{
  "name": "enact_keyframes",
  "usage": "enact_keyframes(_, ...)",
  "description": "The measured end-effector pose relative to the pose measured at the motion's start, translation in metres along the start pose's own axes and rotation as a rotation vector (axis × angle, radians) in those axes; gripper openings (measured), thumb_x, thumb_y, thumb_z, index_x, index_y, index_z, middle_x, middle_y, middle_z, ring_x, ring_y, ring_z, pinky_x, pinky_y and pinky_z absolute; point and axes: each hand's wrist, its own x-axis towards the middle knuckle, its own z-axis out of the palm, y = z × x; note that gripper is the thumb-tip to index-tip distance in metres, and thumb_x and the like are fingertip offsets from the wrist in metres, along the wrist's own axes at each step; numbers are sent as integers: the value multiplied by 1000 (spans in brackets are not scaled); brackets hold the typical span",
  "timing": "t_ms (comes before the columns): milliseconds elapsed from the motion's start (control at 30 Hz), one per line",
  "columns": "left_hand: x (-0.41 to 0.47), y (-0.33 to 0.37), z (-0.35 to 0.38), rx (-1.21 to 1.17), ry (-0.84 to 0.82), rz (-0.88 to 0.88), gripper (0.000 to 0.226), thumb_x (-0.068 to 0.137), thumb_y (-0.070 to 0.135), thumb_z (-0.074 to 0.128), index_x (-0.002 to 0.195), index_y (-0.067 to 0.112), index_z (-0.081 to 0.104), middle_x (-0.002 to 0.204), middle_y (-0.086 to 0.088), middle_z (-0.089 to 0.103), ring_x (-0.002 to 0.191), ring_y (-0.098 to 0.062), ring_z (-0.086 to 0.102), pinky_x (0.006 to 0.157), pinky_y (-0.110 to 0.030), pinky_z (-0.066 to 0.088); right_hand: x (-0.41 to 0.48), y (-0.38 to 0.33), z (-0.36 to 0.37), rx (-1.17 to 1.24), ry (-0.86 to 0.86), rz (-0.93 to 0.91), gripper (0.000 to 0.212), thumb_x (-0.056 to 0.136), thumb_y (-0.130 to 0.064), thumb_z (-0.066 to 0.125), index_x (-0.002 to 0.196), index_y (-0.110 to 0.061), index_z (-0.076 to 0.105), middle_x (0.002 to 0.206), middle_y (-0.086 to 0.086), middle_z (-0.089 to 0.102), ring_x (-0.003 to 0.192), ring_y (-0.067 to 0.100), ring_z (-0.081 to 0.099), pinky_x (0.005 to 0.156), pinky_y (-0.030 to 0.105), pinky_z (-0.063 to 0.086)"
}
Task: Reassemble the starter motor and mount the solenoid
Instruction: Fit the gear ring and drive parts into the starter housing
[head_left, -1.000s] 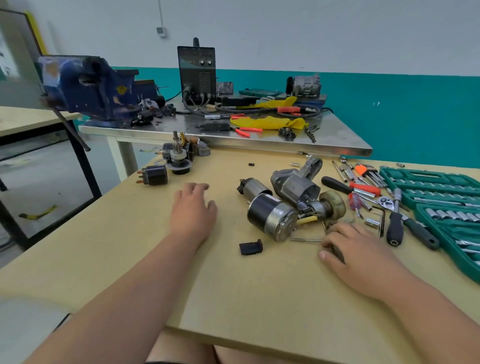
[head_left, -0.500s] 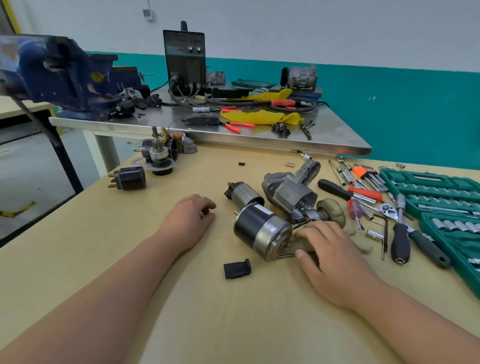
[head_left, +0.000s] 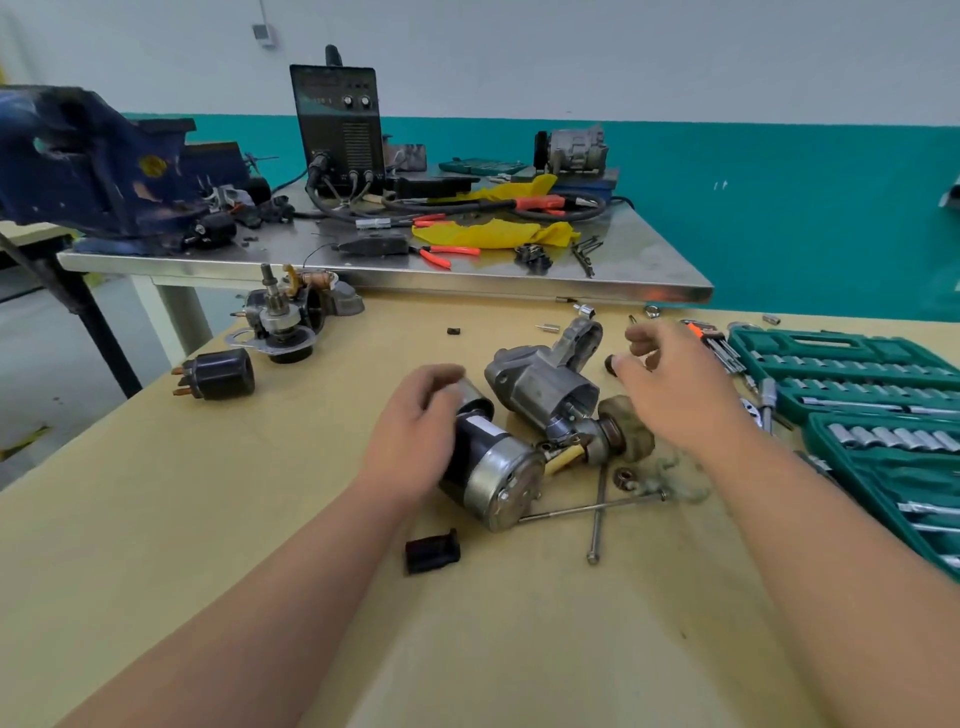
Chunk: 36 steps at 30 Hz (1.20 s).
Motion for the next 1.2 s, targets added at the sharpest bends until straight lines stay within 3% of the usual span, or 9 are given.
enact_keyframes(133, 1, 1, 19, 137, -55, 126, 25, 93, 41, 46, 82, 33, 66, 88, 21, 61, 100, -14, 53, 84, -31, 41, -1, 9, 22, 25, -193, 96, 44, 96, -40, 47, 135, -18, 47, 130, 0, 55, 103, 11, 50, 84, 26, 38)
enact_keyframes(233, 12, 2, 25, 116, -40, 102, 32, 94, 39, 44, 88, 22, 70, 99, 12, 63, 106, -17, 52, 93, -38, 42, -14, 16, 37, 7, -206, 72, 36, 97, -37, 48, 129, -23, 52, 120, -2, 62, 88, 9, 48, 68, 20, 37)
enact_keyframes(400, 13, -3, 20, 95, 2, 88, 21, 96, 32, 49, 84, 40, 64, 98, 22, 58, 109, -11, 50, 89, -24, 36, -13, 34, 35, -25, -154, 40, 30, 97, -37, 46, 123, -27, 55, 116, -5, 61, 93, 8, 47, 76, 29, 37)
enact_keyframes(500, 9, -9, 6, 97, -48, 34, 16, 93, 38, 53, 83, 41, 64, 93, 18, 62, 91, 3, 55, 74, -16, 37, -15, 41, 34, 23, -83, 100, 30, 97, -36, 45, 124, -25, 55, 117, -1, 62, 93, 10, 48, 74, 29, 38)
enact_keyframes(600, 8, -10, -1, 126, -78, 5, 17, 94, 38, 53, 86, 34, 67, 85, 14, 66, 77, 2, 58, 65, -21, 39, -16, 40, 33, 39, -42, 132, 32, 98, -35, 46, 126, -23, 54, 120, 1, 61, 95, 10, 46, 77, 29, 38)
enact_keyframes(800, 8, -10, -3, 147, -97, 56, 22, 93, 37, 56, 76, 30, 67, 69, 22, 60, 64, 6, 52, 58, -10, 37, -25, 38, 21, -8, -240, 26, 38, 93, -41, 53, 130, -31, 50, 129, -9, 53, 114, 11, 48, 91, 31, 41)
enact_keyframes(967, 4, -8, -10, 1, -122, 18, 32, 95, 37, 51, 75, 18, 68, 71, 7, 64, 71, -10, 55, 67, -27, 42, -27, 38, 20, 46, -123, 79, 28, 96, -32, 50, 124, -29, 53, 112, -10, 56, 96, 6, 48, 68, 21, 38)
enact_keyframes(1133, -4, 0, 1, 59, 19, 55, 19, 93, 38, 55, 78, 35, 65, 77, 20, 64, 72, 5, 56, 64, -22, 39, -21, 38, 12, 181, 57, 251, 20, 97, -29, 47, 115, -28, 55, 90, -10, 56, 77, 10, 55, 69, 36, 52)
enact_keyframes(1200, -6, 3, 4, 94, 9, 96, 18, 92, 37, 57, 75, 41, 61, 82, 18, 61, 78, 7, 54, 66, -15, 38, -19, 34, 6, 305, 129, 309, 18, 97, -29, 46, 110, -29, 57, 89, -7, 56, 76, 11, 56, 60, 34, 52)
